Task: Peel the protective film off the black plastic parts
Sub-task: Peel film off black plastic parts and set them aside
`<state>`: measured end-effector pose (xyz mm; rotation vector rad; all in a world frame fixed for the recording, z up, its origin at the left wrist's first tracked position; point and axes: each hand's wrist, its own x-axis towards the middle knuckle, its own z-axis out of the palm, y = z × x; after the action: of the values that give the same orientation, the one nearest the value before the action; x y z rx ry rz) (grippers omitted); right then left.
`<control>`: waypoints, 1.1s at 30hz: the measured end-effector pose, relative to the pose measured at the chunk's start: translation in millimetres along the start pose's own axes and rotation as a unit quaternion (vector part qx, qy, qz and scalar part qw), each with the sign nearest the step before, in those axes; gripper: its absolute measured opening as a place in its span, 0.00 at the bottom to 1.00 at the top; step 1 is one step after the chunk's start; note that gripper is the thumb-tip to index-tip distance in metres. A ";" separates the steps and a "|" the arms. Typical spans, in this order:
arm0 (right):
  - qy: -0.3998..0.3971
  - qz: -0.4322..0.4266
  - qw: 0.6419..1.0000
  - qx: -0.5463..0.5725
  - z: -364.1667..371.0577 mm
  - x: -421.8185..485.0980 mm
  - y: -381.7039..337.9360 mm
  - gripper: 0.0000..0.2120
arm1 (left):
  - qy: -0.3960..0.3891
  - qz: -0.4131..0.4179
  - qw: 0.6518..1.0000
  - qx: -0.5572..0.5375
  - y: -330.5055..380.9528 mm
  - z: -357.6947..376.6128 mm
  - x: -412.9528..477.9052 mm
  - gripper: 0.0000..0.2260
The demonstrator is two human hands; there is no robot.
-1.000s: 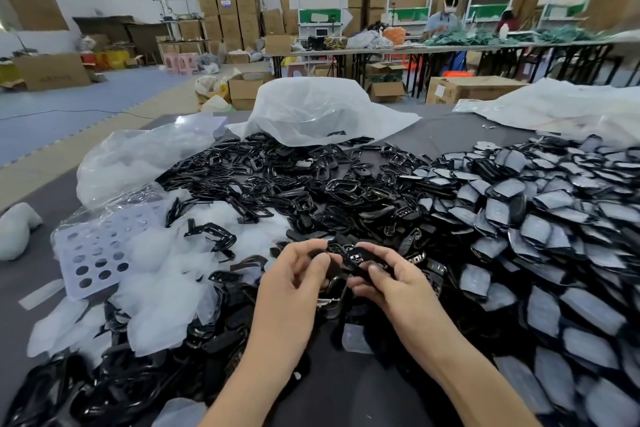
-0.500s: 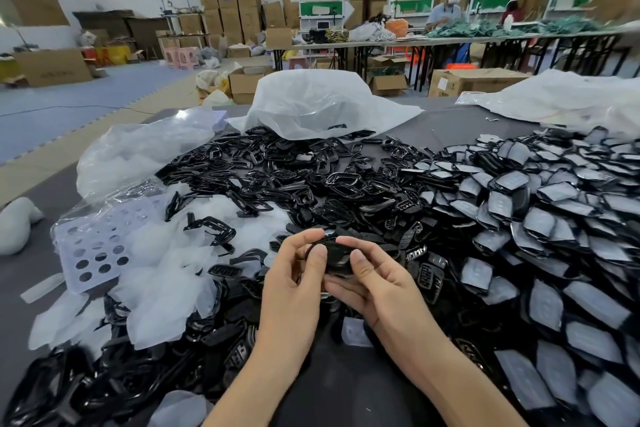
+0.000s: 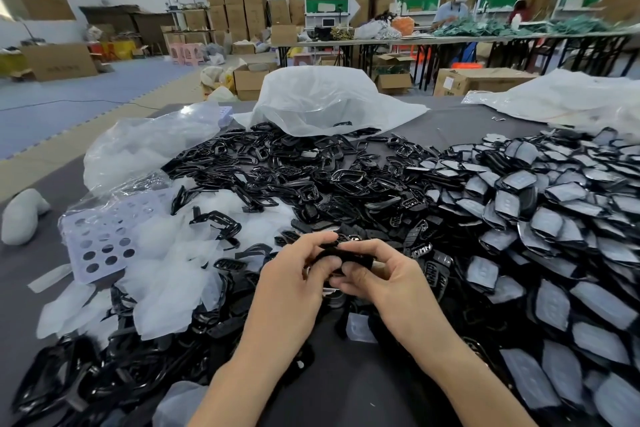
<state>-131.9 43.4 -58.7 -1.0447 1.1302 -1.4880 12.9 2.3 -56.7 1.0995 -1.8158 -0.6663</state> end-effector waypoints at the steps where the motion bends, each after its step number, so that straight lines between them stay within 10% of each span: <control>1: 0.008 -0.003 1.000 -0.012 0.6 0.2 1.0 0.13 | 0.016 0.025 0.998 0.052 -2.2 -1.5 0.2 0.11; 5: 0.054 -0.008 0.998 -0.018 -5.8 4.0 2.0 0.11 | 0.088 0.025 0.975 0.203 -22.4 -21.6 10.3 0.12; 11: 0.114 -0.007 0.993 0.014 -13.6 9.1 2.5 0.10 | -0.023 -0.075 0.930 0.360 -32.3 -22.6 15.0 0.17; 19: 0.129 -0.001 0.992 0.009 -16.9 8.9 5.2 0.10 | -0.018 -0.059 0.964 0.258 -31.8 -23.8 17.8 0.01; 25: 0.117 0.004 0.993 0.017 -15.3 7.4 2.9 0.10 | 0.030 -0.045 0.997 0.047 -24.5 -24.4 15.7 0.04; 33: 0.120 0.007 0.991 0.055 -16.3 7.4 0.8 0.10 | 0.020 -0.032 0.999 0.022 -21.5 -21.7 14.4 0.11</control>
<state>-148.8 38.6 -62.2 -0.7951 1.2032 -1.6774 37.9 -20.5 -57.6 1.1960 -1.7741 -0.6405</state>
